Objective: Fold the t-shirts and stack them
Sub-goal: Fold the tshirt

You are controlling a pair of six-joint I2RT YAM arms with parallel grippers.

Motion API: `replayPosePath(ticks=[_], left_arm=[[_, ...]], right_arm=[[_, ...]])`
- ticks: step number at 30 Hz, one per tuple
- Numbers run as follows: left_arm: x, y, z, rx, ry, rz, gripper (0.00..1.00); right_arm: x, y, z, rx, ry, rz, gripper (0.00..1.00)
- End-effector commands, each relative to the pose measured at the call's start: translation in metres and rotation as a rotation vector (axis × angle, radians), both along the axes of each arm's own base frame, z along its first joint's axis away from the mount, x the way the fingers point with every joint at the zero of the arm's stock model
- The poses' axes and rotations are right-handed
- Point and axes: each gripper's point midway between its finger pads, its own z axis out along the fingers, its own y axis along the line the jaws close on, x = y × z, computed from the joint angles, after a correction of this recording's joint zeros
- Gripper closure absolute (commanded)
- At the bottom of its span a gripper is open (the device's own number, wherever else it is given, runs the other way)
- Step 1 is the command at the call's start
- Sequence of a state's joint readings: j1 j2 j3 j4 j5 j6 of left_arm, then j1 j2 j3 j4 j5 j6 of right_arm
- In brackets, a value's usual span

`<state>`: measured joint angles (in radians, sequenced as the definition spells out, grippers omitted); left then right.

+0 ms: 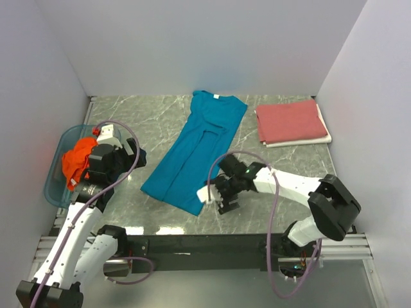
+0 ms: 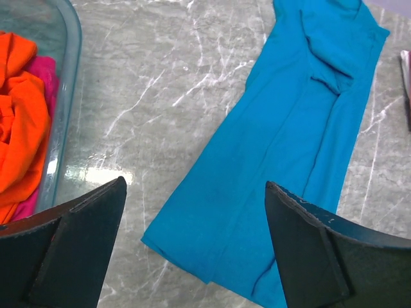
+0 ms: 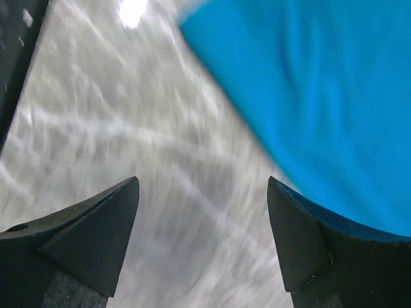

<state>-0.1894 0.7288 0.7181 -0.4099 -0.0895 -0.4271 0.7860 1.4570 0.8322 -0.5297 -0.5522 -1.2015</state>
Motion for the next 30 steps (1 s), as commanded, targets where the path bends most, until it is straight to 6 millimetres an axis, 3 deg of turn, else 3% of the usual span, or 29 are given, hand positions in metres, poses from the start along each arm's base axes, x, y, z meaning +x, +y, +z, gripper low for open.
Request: replayPosePath(ticks=[1, 3, 7, 16, 19, 22, 25, 30], left_arm=[[0.003, 0.004, 0.009, 0.021, -0.024, 0.016, 0.06], [0.001, 0.003, 0.009, 0.015, -0.027, 0.009, 0.06], [-0.001, 0.003, 0.013, 0.007, -0.044, 0.007, 0.06], [-0.002, 0.001, 0.015, 0.000, -0.055, -0.006, 0.06], [-0.002, 0.001, 0.015, 0.001, -0.054, -0.004, 0.07], [-0.002, 0.000, 0.015, -0.001, -0.055, -0.010, 0.07], [-0.002, -0.003, 0.013, -0.009, -0.049, -0.025, 0.06], [0.001, -0.024, -0.002, -0.079, 0.005, -0.101, 0.07]], right_arm=[[-0.012, 0.043, 0.012, 0.088, -0.202, 0.183, 0.14], [-0.024, 0.057, 0.000, 0.057, -0.273, 0.219, 0.19], [-0.025, 0.073, -0.013, 0.044, -0.307, 0.196, 0.26], [-0.015, 0.081, -0.034, 0.007, -0.358, 0.165, 0.43], [-0.019, 0.075, -0.044, -0.018, -0.342, 0.174, 0.53], [-0.026, 0.069, -0.047, -0.029, -0.318, 0.194, 0.70], [-0.034, 0.060, -0.046, -0.035, -0.295, 0.216, 0.97], [-0.056, 0.032, -0.040, -0.047, -0.261, 0.280, 1.00]])
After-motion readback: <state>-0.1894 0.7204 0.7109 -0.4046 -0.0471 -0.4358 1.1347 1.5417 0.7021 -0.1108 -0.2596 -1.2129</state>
